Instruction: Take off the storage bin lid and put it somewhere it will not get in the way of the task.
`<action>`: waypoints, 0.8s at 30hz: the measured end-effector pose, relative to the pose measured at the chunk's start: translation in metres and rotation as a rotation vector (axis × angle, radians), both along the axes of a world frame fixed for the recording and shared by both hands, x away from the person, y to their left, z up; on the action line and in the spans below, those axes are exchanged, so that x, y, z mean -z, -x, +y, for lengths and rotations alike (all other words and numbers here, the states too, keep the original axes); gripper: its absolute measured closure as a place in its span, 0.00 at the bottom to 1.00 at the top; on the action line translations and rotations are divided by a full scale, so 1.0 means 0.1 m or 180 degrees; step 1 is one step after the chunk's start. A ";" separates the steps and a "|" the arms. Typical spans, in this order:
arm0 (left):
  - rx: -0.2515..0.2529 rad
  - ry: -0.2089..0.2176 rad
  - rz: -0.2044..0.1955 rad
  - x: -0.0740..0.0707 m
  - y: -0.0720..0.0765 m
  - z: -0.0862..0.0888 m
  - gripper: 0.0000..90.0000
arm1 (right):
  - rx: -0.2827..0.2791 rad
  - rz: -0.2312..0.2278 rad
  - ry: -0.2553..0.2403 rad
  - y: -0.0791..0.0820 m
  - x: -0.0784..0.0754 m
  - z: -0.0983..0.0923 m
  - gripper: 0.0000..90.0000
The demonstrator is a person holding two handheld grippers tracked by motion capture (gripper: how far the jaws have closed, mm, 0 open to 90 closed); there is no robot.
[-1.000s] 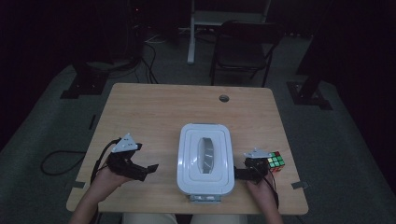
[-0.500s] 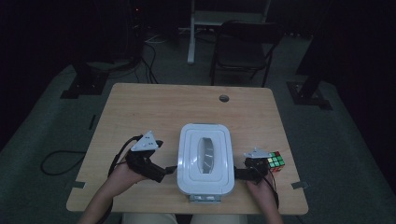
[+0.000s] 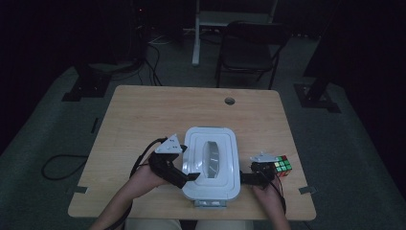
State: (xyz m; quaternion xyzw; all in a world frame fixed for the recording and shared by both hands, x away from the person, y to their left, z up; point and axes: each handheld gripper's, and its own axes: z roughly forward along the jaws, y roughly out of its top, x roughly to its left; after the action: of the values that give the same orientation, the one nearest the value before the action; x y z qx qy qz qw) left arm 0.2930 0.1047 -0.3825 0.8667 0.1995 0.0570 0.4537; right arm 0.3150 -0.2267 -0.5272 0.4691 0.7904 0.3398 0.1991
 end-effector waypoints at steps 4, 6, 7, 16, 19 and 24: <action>0.0065 -0.0050 0.0026 0.03 -0.03 -0.13 0.01 | 0.0000 -0.0001 0.0000 0.00 0.00 0.00 0.15; 0.0075 -0.0056 0.0036 0.05 -0.04 -0.18 0.01 | 0.0000 0.0000 0.0001 0.00 0.00 0.00 0.15; 0.0080 -0.0047 0.0047 0.06 -0.05 -0.21 0.01 | 0.0000 0.0000 0.0001 0.00 0.00 0.00 0.15; 0.0147 -0.0071 0.0122 0.10 -0.12 -0.37 0.04 | 0.0000 0.0000 0.0000 0.00 0.00 0.00 0.15; 0.0180 -0.0104 0.0123 0.08 -0.14 -0.43 0.05 | 0.0001 -0.0003 -0.0001 0.00 0.00 0.00 0.15; 0.0188 -0.0187 0.0092 0.08 -0.16 -0.52 0.08 | -0.0002 0.0001 0.0001 0.00 0.00 0.00 0.15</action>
State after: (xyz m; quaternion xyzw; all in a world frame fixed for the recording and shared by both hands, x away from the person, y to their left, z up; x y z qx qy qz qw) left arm 0.3092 0.0524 -0.3906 0.8859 0.1786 0.0368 0.4266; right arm 0.3150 -0.2267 -0.5272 0.4689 0.7907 0.3396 0.1989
